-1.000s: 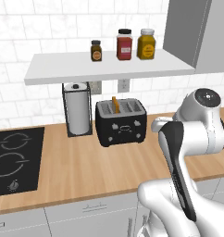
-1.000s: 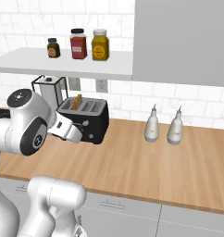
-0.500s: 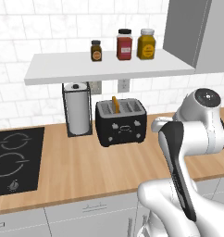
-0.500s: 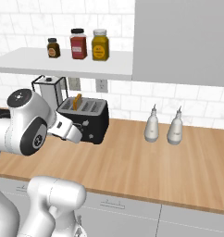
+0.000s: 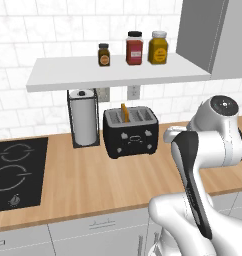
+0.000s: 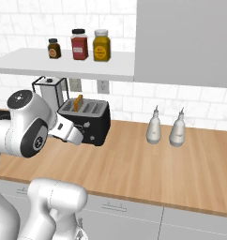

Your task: Start the toaster. Once the lever pops up, take the bread to the plate on the dining counter.

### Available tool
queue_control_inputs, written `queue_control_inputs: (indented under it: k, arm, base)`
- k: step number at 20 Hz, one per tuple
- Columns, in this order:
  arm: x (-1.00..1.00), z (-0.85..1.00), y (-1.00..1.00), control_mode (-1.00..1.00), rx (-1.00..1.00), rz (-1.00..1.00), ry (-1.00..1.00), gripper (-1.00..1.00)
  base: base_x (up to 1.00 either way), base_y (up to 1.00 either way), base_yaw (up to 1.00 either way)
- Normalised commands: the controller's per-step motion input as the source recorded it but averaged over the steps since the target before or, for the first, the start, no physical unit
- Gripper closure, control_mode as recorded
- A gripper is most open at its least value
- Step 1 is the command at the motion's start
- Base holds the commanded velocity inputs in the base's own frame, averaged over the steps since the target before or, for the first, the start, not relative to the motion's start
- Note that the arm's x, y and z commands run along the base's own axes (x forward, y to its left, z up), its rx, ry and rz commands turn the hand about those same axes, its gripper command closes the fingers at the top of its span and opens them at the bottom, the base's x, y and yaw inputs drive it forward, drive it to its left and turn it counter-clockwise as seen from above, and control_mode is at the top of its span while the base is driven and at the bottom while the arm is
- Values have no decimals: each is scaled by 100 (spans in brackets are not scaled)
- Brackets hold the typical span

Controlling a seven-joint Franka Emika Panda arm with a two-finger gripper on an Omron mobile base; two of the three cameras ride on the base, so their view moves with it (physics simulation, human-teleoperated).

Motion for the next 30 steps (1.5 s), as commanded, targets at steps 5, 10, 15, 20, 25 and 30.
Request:
queue_control_inputs:
  k: [5, 10, 15, 20, 25, 30]
  arm:
    - [0, 0, 0, -100, 0, 0, 0, -100]
    - [0, 0, 0, -100, 0, 0, 0, -100]
    - [0, 0, 1, -100, 0, 0, -3, -100]
    - [0, 13, 27, -100, 0, 1, -20, -100]
    - [3, 30, 62, -100, -1, 9, -17, -100]
    - [25, 34, 38, -100, 0, 8, -3, -100]
  base:
    - [0, 0, 0]
    - [0, 0, 0]
    - [0, 0, 0]
    - [0, 0, 0]
    - [0, 0, 0]
    - [0, 0, 0]
